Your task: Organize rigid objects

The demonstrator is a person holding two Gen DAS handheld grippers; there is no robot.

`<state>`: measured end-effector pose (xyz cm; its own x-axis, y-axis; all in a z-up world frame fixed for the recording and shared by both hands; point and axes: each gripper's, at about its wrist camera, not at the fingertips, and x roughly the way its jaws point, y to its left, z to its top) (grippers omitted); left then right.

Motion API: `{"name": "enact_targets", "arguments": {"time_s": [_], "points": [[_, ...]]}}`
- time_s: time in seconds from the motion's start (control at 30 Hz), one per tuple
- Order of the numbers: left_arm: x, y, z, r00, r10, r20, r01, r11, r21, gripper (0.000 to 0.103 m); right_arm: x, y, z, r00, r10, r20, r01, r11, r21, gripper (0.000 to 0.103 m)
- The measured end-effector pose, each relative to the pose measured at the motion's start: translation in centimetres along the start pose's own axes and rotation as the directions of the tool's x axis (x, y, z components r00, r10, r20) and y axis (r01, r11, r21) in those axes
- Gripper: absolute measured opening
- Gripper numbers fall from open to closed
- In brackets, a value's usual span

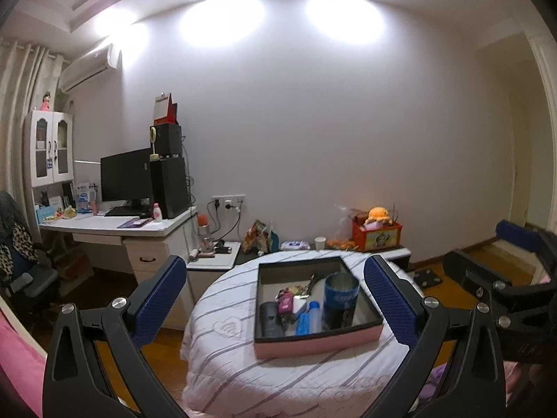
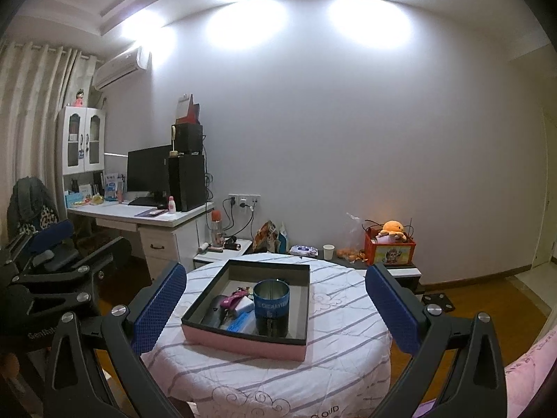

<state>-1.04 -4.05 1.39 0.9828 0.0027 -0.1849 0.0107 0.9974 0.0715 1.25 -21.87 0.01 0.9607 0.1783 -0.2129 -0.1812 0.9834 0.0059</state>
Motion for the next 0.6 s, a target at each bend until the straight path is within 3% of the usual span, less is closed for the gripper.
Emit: {"name": "enact_targets", "arguments": {"time_s": [0.37, 0.6], "points": [[-0.5, 0.7, 0.3, 0.999, 0.005, -0.039, -0.004, 1.0, 0.023, 0.103, -0.8, 1.3, 0.9, 1.0, -0.009, -0.01, 0.009, 0.999, -0.031, 0.103], [-1.3, 1.0, 0.7, 1.0, -0.004, -0.015, 0.004, 1.0, 0.011, 0.103, -1.3, 1.5, 1.4, 1.0, -0.004, 0.008, 0.004, 0.999, -0.034, 0.103]]}}
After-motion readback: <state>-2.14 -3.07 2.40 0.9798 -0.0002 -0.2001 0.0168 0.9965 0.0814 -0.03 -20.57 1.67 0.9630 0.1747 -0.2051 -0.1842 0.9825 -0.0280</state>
